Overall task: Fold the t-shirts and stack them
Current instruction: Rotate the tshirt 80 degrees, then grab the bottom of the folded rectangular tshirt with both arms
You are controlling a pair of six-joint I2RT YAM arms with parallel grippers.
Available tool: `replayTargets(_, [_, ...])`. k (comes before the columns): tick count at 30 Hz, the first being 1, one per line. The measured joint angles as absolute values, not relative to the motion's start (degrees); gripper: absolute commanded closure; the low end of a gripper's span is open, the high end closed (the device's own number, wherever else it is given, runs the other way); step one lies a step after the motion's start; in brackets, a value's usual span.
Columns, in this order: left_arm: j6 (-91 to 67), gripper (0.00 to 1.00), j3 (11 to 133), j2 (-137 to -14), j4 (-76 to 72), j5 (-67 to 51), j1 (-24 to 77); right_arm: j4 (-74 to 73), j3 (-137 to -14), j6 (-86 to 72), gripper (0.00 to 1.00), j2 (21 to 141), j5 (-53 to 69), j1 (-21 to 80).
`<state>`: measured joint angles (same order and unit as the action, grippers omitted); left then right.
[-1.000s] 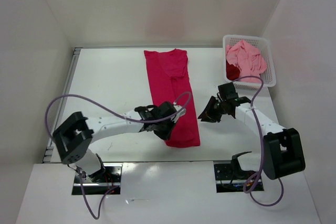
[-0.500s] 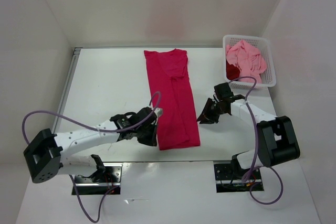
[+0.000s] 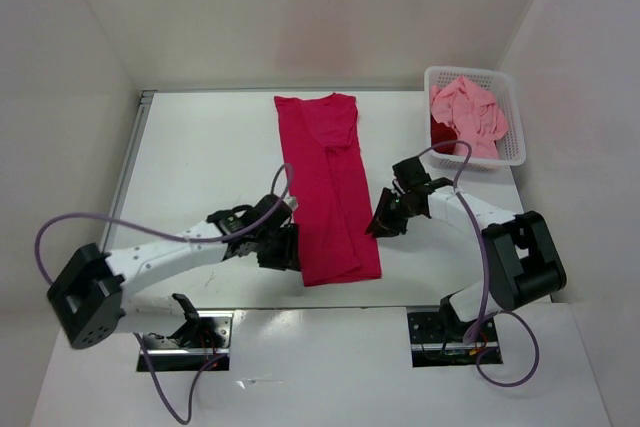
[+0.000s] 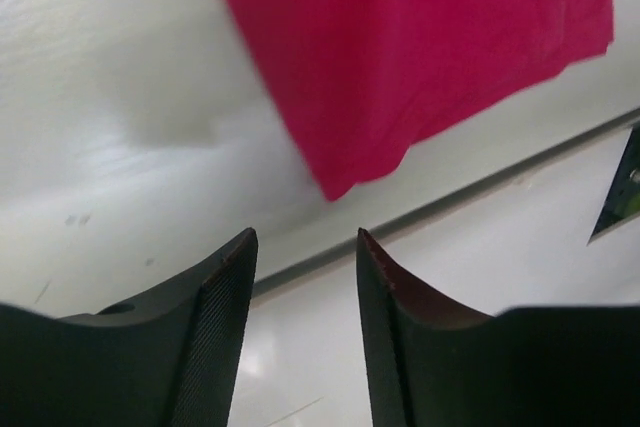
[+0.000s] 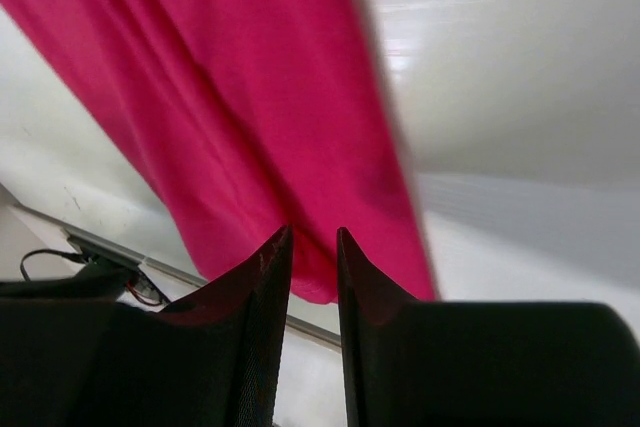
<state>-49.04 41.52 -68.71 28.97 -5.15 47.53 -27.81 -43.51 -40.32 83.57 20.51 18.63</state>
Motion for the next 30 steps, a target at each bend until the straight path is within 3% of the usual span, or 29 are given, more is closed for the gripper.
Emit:
replayTargets(5, [-44.9,0.43,48.5,-81.6,25.3,-6.4,47.5,-27.7,-45.3,-39.7,0.70,83.6,20.0,20.8])
replayTargets(10, [-42.8,0.44,51.0,-86.3,22.7,-7.2,47.5,-27.8,-45.3,-39.5,0.70,83.6,19.7,20.8])
replayTargets(15, [-41.6,0.62,52.6,-92.1,19.8,-9.6,47.5,-27.7,-45.3,-39.6,0.70,83.6,19.7,20.8])
replayTargets(16, [-41.3,0.73,52.6,-93.0,19.5,-10.1,47.5,-27.7,-45.3,-39.7,0.67,83.6,19.7,20.8])
replayTargets(20, [-40.4,0.89,52.6,-94.0,19.4,-10.8,47.5,-27.2,-45.3,-40.2,0.66,83.6,19.7,20.8])
replayTargets(24, [-39.2,0.97,51.6,-94.0,19.3,-10.7,47.5,-26.5,-45.3,-40.7,0.66,83.6,19.8,20.8])
replayTargets(30, [-38.7,0.99,48.0,-91.6,20.5,-10.0,47.4,-26.3,-45.3,-40.9,0.65,84.1,19.8,20.8])
